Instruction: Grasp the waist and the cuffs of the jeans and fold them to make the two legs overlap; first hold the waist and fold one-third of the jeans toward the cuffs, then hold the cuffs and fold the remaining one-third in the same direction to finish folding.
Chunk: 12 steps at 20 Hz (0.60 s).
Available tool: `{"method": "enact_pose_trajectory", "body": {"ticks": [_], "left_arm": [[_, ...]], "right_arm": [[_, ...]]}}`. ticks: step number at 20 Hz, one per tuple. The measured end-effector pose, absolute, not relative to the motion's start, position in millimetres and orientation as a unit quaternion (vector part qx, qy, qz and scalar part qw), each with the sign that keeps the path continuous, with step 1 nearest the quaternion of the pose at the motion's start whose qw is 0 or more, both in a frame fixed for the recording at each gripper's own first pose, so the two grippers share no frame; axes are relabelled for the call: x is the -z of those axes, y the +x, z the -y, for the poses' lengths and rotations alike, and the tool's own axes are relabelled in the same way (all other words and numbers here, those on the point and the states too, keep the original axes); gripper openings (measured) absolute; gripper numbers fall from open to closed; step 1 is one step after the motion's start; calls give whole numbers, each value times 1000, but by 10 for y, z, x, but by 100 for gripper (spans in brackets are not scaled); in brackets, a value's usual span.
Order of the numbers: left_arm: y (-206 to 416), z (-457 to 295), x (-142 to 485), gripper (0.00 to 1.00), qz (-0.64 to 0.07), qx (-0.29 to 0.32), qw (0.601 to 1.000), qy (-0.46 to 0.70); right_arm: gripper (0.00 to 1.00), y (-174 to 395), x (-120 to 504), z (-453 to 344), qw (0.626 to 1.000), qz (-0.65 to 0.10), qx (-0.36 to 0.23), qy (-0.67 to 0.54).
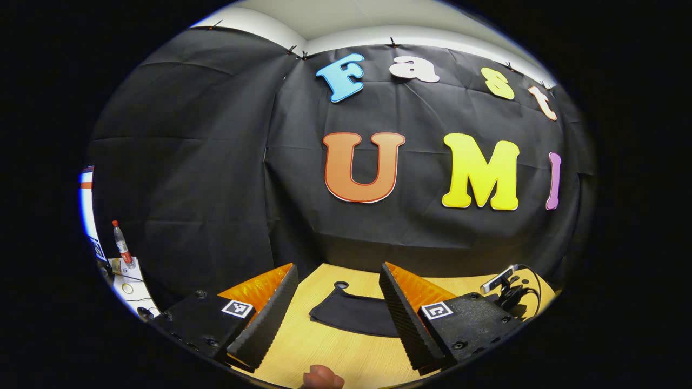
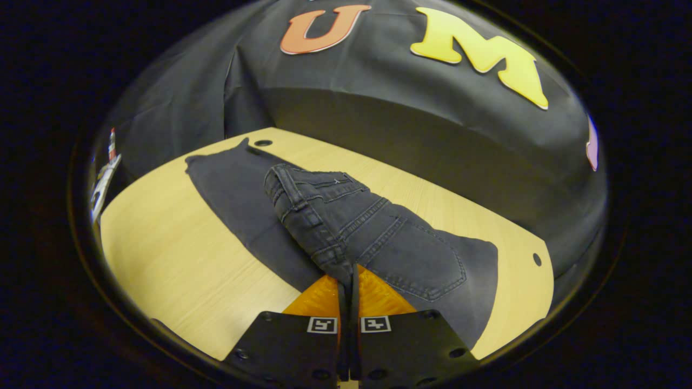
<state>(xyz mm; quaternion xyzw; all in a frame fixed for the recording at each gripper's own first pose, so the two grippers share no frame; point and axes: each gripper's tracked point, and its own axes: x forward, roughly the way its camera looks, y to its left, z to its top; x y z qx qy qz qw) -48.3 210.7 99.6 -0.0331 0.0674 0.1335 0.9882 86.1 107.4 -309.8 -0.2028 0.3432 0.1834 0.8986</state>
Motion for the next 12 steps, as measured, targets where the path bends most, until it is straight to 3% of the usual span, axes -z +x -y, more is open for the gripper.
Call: {"method": "enact_pose_trajectory", "body": {"ticks": [2,4,5,6,7,8,9,12], "left_arm": [[-453,-2106,-1007,97,-65,-133,988,-35],[-431,-2101,-1003,97,-63,-132,989,-36],[-422,-2095,-1014,97,-62,-131,989,-36],[-418,-2097,-1013,97,-62,-130,989,-35],[-420,-2102,-1007,97,-62,-130,989,-35],[-417,-2099,-1010,97,-62,-129,989,-36],[-411,-2108,-1003,97,-61,-130,989,-38],[-382,-2120,-936,97,-68,-128,988,-61]], "right_arm": [[4,826,3146,-1088,895,-346,-190,-205],[17,767,3223,-1132,892,-357,-198,-195],[31,748,3181,-1159,892,-353,-202,-198],[33,730,3180,-1159,892,-348,-204,-206],[40,731,3179,-1159,891,-342,-205,-217],[37,729,3165,-1169,891,-339,-209,-220],[43,671,3139,-1235,889,-342,-225,-204],[100,680,2940,-1403,896,-327,-244,-172]]}}
